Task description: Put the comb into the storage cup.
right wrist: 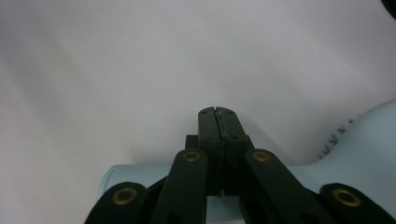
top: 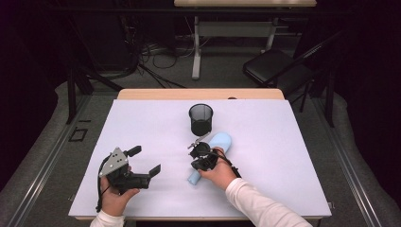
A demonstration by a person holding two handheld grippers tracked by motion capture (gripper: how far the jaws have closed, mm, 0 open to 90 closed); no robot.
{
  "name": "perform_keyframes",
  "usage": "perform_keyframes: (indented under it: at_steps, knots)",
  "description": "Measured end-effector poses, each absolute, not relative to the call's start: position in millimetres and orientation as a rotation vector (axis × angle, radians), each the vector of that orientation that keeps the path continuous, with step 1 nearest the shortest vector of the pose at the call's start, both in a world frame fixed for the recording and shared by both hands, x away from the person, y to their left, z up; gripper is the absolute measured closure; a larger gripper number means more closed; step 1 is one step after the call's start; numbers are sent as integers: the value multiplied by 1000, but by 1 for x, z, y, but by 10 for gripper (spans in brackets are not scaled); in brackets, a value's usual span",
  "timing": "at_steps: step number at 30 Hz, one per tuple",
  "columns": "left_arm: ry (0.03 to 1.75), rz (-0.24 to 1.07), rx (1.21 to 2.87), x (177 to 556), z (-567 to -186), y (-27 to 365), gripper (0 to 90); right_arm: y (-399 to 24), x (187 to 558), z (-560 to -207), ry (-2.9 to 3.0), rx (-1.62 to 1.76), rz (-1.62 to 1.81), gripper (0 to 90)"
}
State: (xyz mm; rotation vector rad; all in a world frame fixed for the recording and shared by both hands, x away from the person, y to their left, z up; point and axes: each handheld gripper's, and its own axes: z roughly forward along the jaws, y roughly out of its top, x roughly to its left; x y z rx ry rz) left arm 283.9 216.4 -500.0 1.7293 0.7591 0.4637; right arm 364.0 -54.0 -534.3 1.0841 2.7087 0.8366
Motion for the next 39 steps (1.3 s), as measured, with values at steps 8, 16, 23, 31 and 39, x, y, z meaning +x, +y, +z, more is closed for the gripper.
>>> perform_keyframes:
  at_steps: [8,16,23,31,39]
  knots:
    - [757,465,1732,284,-500,216,5,-64,356,-534,2729,1081,818,900]
    - [756,467,1731,284,-500,215,5,-74,348,-534,2738,1059,788,900]
    - [758,470,1731,284,-500,215,5,-83,342,-535,2738,1064,777,900]
    - [759,470,1730,283,-500,215,5,-96,337,-537,2719,1070,745,900]
    - [758,468,1733,283,-500,215,5,-115,333,-539,2697,1105,735,900]
